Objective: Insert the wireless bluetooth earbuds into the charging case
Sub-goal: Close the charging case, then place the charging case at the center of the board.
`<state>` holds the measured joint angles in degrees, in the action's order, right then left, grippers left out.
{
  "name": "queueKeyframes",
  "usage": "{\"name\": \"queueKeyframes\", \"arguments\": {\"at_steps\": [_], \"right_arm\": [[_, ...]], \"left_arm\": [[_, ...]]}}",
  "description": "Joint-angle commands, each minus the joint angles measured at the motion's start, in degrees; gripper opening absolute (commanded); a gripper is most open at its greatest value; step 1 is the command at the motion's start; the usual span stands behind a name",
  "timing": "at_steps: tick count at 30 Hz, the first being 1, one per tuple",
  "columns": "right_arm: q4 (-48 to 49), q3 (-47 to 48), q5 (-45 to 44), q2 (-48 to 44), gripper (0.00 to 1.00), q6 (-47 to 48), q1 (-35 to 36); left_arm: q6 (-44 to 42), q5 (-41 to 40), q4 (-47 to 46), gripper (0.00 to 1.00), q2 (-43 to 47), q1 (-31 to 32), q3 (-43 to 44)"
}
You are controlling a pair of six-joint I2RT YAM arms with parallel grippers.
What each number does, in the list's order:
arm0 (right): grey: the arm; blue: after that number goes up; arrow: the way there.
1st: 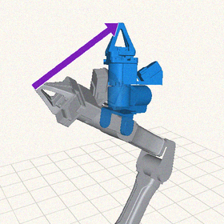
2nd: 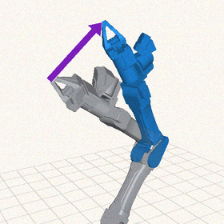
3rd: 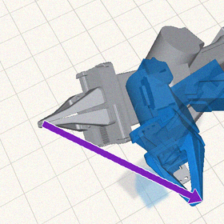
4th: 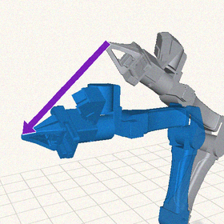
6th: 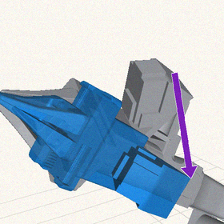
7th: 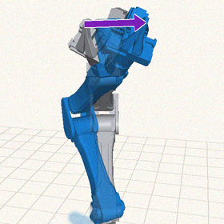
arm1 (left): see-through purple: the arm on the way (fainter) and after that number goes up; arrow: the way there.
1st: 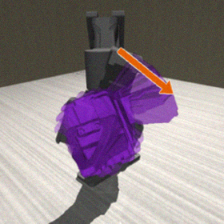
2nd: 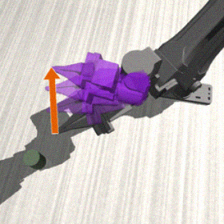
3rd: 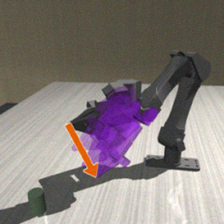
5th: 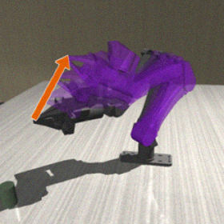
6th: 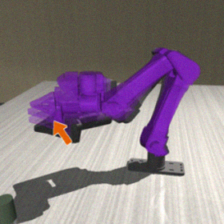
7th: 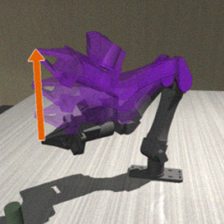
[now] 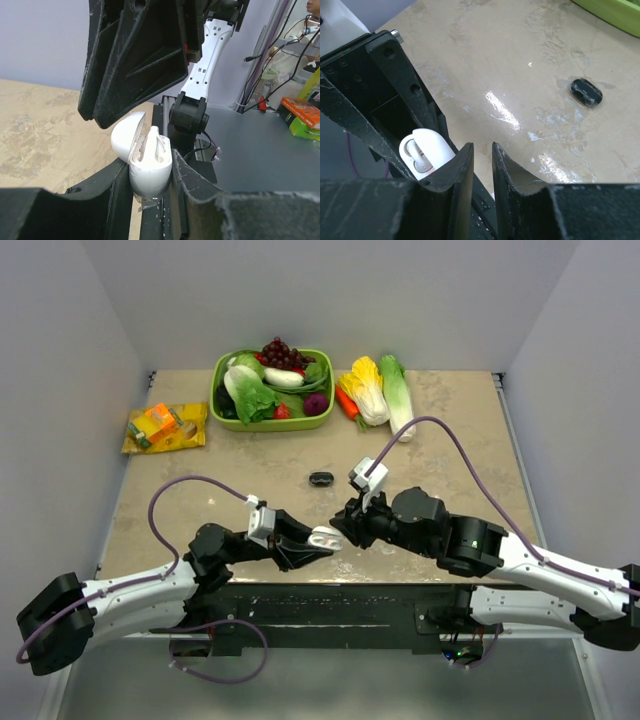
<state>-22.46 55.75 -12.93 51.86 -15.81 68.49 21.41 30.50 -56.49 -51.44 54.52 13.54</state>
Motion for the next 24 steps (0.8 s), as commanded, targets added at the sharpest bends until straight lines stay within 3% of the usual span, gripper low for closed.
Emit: {"name": "queueKeyframes", "arguments": {"at_steps": [1,11,14,17,20,21,24], "right_arm": [[2.24,1.12,4.66,1.05,0.25,0.34,-0.11],[3.12,0.77,7.04,0.35,0.25,0.7,-0.02],[2.16,0.68,-0.14,-1.48,0.31,-1.32,-0.02],[2.59,-1.86,-13.76,-5.26,0.4,-5.36,-0.11],[4.87,-6.43,-22.02,-10.54,0.44,-7.74,-0.11],[5.75,-7.74,-22.75,-12.29,0.45,-8.35,-0.02],[7.51,-12.23,-23.9,-11.7,0.45,-9.93,-0.11]], "left_arm": [[-1.99,-2.11,-3.54,0.0,1.17,0.23,-0.18],[-2.78,-3.69,-2.66,0.0,1.78,0.23,-0.18],[-2.95,-4.66,-1.88,0.0,1.96,0.23,-0.27],[-2.34,-12.72,3.12,0.0,2.22,0.23,-0.27],[2.56,-29.05,9.45,0.0,1.87,0.23,-0.97],[4.5,-37.45,10.95,0.0,1.7,0.15,-1.49],[11.35,-47.95,15.69,0.0,-0.23,-0.9,-1.42]]}}
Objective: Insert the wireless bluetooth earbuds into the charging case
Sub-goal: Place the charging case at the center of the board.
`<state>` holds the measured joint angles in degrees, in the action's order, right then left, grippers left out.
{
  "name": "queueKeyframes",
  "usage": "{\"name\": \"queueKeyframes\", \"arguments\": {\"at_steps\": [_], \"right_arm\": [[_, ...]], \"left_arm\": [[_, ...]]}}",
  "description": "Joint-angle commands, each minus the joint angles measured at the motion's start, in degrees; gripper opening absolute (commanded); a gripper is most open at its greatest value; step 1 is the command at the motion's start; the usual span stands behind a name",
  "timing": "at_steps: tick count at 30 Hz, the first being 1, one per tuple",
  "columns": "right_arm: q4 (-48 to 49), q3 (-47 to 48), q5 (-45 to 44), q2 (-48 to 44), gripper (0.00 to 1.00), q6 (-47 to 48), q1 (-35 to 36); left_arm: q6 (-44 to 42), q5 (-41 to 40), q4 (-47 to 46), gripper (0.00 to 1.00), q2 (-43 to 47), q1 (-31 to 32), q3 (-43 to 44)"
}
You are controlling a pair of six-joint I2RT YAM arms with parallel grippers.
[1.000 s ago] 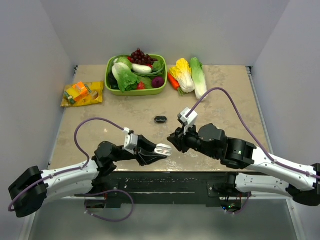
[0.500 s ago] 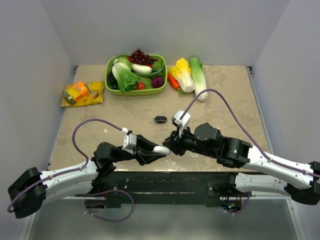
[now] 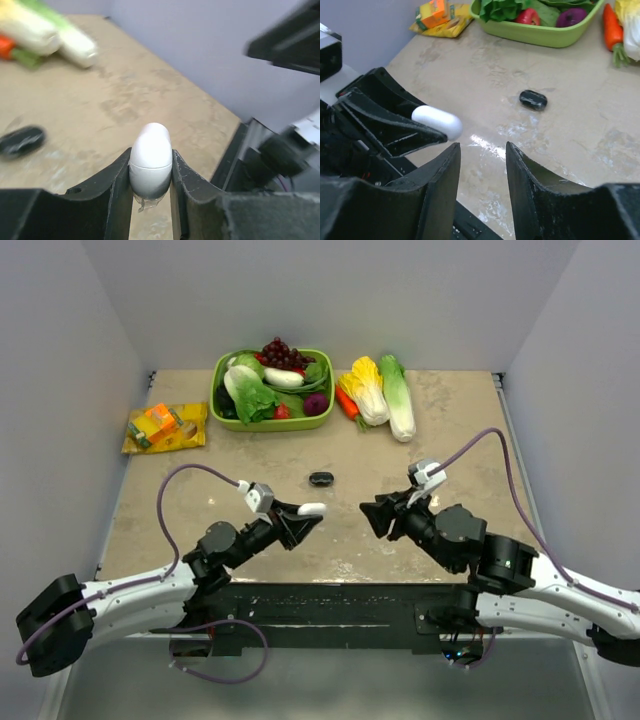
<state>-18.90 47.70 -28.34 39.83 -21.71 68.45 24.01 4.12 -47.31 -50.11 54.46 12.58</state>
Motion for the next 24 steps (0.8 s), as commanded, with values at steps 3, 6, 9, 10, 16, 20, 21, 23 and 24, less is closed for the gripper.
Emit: {"name": "queueKeyframes", "arguments": {"at_steps": [3,6,9,10,16,20,21,23,24], "right_arm": [[4.3,-6.74,-6.21,3.13,0.46,-5.7,-0.07],[8.33,-9.64,-1.74,7.09,0.45,-5.71,-0.07],[12.73,-12.1,1.08,10.17,0.45,-6.41,0.02],[14.22,-12.8,1.53,10.61,0.45,-6.67,-0.07],[15.91,-14.13,2.06,11.58,0.46,-6.67,-0.07],[13.89,-13.78,0.4,10.88,0.46,-5.45,-0.07],[13.71,-13.86,0.3,10.44,0.46,-5.1,-0.07],[13.36,-14.04,-0.31,9.91,0.47,-4.92,-0.07],[13.18,-14.21,-0.31,9.48,0.47,-4.92,-0.07]], "left_arm": [[14.56,-22.5,11.53,0.0,-4.82,-4.17,1.39],[17.82,-21.69,15.22,0.0,-9.56,-8.48,3.41],[18.44,-21.53,15.76,0.0,-15.62,-12.26,4.21],[18.44,-21.09,14.45,0.0,-18.42,-13.92,4.38],[17.56,-16.78,10.75,0.0,-29.23,-18.76,7.72],[18.7,-12.3,8.73,0.0,-34.79,-21.58,9.92],[18.97,-11.08,8.03,0.0,-35.58,-21.93,10.01],[19.14,-10.19,7.49,0.0,-37.78,-22.29,10.88],[19.06,-9.75,7.58,0.09,-38.31,-22.38,11.06]]}}
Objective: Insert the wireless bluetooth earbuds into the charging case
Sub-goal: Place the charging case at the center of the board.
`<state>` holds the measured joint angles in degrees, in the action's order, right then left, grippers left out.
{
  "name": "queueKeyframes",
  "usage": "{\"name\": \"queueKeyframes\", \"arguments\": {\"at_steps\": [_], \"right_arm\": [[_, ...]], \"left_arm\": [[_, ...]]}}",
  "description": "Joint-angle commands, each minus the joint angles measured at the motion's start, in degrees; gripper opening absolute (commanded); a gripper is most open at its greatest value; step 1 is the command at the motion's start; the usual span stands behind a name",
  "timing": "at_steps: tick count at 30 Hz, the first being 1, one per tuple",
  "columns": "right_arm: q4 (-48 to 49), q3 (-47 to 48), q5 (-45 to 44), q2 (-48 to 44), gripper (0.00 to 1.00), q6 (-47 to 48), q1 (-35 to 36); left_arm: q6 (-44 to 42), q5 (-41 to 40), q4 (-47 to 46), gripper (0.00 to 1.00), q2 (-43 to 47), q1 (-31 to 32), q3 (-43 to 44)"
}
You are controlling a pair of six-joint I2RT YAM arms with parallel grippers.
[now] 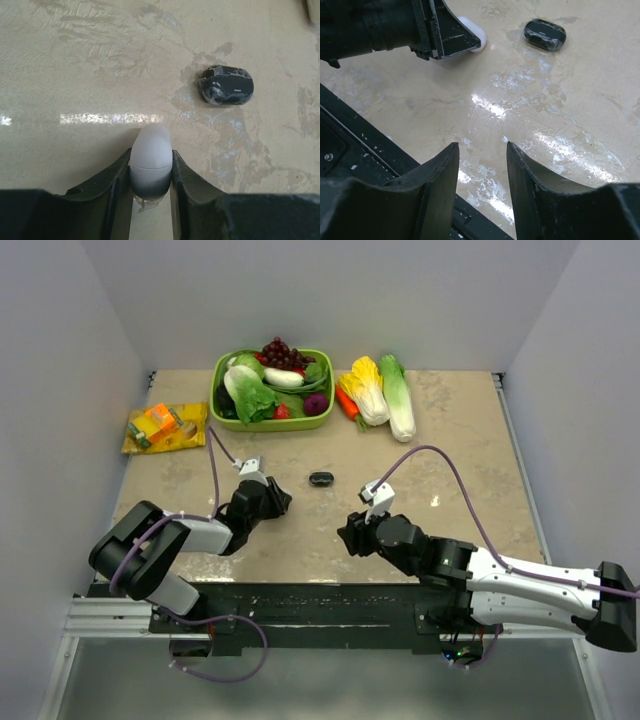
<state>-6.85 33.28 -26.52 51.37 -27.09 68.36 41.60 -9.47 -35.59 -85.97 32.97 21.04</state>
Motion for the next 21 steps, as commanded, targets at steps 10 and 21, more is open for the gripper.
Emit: {"name": "queueKeyframes", "arguments": {"at_steps": [10,21], "right_arm": [[0.26,0.3,-3.27,-1.63,0.47,-0.15,0.02],[-2.02,0.3,-5.46,-3.38,0.48,-1.03,0.02]], "left_arm": [[0.15,2.45,0.08,0.56,0.18,-2.56,1.99],[5.76,-20.98,34.21,1.0,22.5,-3.18,1.81]]}}
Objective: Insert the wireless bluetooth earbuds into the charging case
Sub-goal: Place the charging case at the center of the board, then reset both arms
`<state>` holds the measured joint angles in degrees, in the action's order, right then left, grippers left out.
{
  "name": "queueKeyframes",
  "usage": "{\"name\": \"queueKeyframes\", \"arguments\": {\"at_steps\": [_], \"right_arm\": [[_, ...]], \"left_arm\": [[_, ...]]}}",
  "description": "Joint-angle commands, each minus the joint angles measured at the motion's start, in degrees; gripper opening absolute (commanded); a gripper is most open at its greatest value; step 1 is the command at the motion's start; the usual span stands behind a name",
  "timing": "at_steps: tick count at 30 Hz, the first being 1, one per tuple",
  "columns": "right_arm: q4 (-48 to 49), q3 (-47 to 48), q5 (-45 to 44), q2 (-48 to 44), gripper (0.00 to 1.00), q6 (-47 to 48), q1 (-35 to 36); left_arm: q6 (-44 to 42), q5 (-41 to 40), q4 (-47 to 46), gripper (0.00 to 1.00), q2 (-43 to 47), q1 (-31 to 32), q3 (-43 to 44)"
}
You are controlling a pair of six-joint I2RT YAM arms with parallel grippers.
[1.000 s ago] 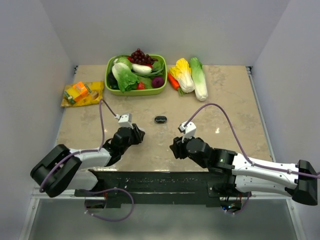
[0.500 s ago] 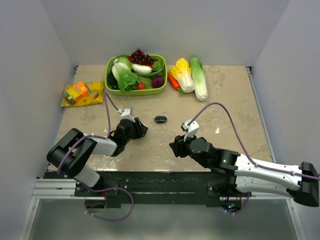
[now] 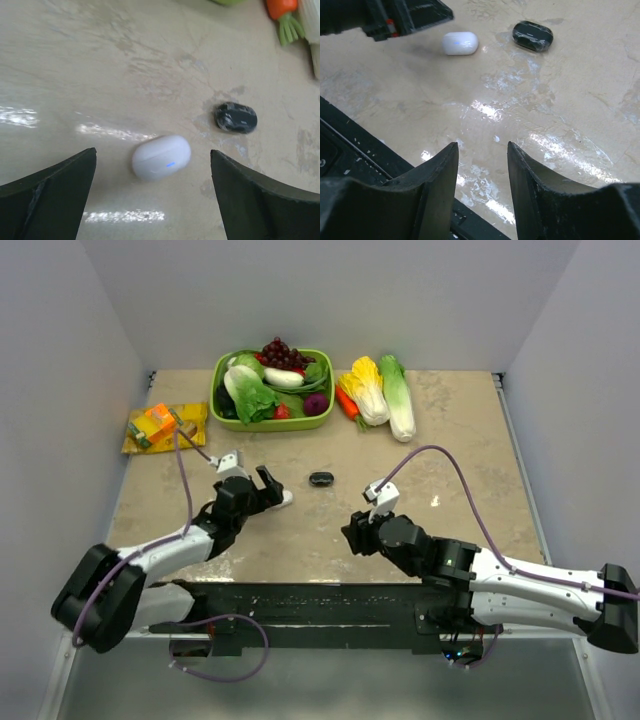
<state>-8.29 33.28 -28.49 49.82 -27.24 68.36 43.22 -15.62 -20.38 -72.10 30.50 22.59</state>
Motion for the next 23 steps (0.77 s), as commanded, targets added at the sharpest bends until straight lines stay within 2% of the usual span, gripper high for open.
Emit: {"name": "queueKeyframes", "arguments": {"at_steps": [1,3,7,9,10,11,12,15,18,20,23], "right_arm": [[-0.32,0.12,-4.02,-2.18,0.48,-0.88,0.02],[0.64,-0.66,-4.73,-3.23,0.48,-0.27,0.02],[5.29,-1.11,-4.12,-5.61,0.51,1.93,0.02],[6.44,-1.02,-3.94,-6.84,0.53,3.16,0.02],[6.71,-0.76,-4.55,-7.8,0.59,3.16,0.02],[6.54,-0.58,-5.17,-8.07,0.74,1.51,0.02],[6.71,-0.41,-5.78,-8.34,0.98,1.49,0.02],[7.15,0.29,-6.75,-7.73,0.98,0.62,0.02],[5.49,2.22,-7.63,-4.92,0.98,-0.53,0.02],[2.51,3.72,-12.17,-1.59,0.98,-4.71,0.02],[-2.24,7.85,-14.05,1.85,0.98,-5.02,0.02]], "left_arm": [[4.93,-15.75,20.45,1.0,12.73,-0.71,0.44],[6.69,-16.2,26.77,1.0,16.53,-0.62,0.88],[12.56,-16.89,30.39,1.0,24.09,-0.27,1.58],[14.08,-17.43,32.94,1.0,25.16,-0.35,2.63],[14.26,-17.26,33.38,1.0,25.51,-0.27,2.98],[15.13,-16.65,34.0,1.0,25.51,-0.35,3.86],[16.01,-16.55,35.57,1.0,25.25,-0.35,4.39],[17.51,-15.33,39.0,1.0,21.31,-0.35,7.9],[8.39,-9.53,37.35,1.0,18.32,-0.27,10.45],[6.79,-7.42,36.3,1.0,17.95,-0.35,9.59],[5.21,-5.83,33.04,1.0,20.41,-0.27,6.68]]}}
